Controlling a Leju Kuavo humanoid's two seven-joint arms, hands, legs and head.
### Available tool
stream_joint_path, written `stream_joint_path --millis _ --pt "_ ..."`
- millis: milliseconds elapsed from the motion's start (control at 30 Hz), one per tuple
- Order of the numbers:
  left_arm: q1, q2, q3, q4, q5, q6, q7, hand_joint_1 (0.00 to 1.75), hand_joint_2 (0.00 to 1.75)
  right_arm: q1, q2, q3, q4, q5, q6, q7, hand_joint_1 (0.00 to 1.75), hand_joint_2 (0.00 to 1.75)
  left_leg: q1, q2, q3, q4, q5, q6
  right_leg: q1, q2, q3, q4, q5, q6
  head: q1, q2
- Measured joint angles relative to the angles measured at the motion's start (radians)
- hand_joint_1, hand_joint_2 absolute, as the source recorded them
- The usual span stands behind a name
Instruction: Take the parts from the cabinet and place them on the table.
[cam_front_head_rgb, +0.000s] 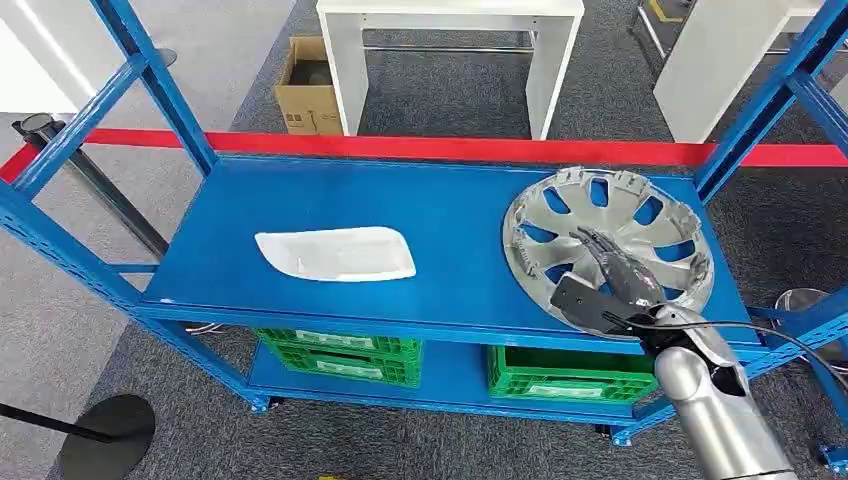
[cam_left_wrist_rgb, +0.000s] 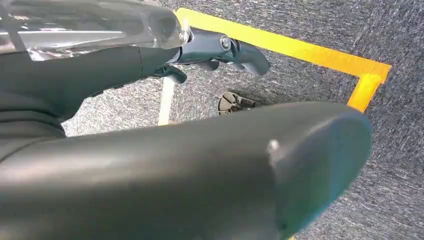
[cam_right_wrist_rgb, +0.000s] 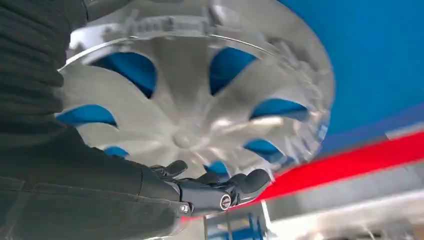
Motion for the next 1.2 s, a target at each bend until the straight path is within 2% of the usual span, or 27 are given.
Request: stream_joint_path --millis 167,367,700,933,1033,1200 --pt "0.0 0.0 0.0 0.0 -0.013 -0.001 0.007 0.0 0.0 0.0 -0.044 -0.013 0.021 -0.063 0.063 -0.023 0.0 1.75 0.0 0.0 0.0 0.0 0.0 0.0 0.0 0.0 0.0 0.0 0.0 0.0 0.0 0.0" --pt "0.0 0.001 0.0 0.0 -0.019 -0.009 0.009 0.0 0.0 0.009 -0.082 -0.028 0.038 -0.083 0.069 -0.036 0.0 1.75 0.0 0.0 0.0 0.0 0.0 0.0 0.0 0.0 0.0 0.0 0.0 0.0 0.0 0.0" --pt "0.0 0.003 0.0 0.0 -0.031 -0.013 0.009 0.0 0.0 0.063 -0.091 -0.011 0.039 -0.05 0.069 -0.037 0.0 1.75 0.0 0.0 0.0 0.0 0.0 0.0 0.0 0.0 0.0 0.0 0.0 0.0 0.0 0.0" --pt "0.0 0.003 0.0 0.0 -0.034 -0.013 0.009 0.0 0.0 0.063 -0.093 0.024 0.054 -0.043 0.073 -0.035 0.0 1.75 0.0 0.0 0.001 0.0 0.0 0.0 0.0 0.0 0.001 0.0 0.0 0.0 0.0 0.0" --pt "0.0 0.003 0.0 0.0 -0.039 -0.013 0.009 0.0 0.0 0.062 -0.093 0.042 0.063 -0.023 0.048 -0.036 0.0 1.75 0.0 0.0 0.001 0.0 0.0 0.0 0.0 0.0 0.001 0.0 0.0 0.0 0.0 0.0" --pt "0.0 0.003 0.001 0.0 -0.043 -0.013 0.006 0.0 0.0 0.062 -0.067 0.092 0.087 0.103 -0.091 0.006 0.0 1.75 0.0 0.0 0.001 0.0 0.0 0.0 0.0 0.0 0.002 0.0 0.0 0.0 0.0 0.0"
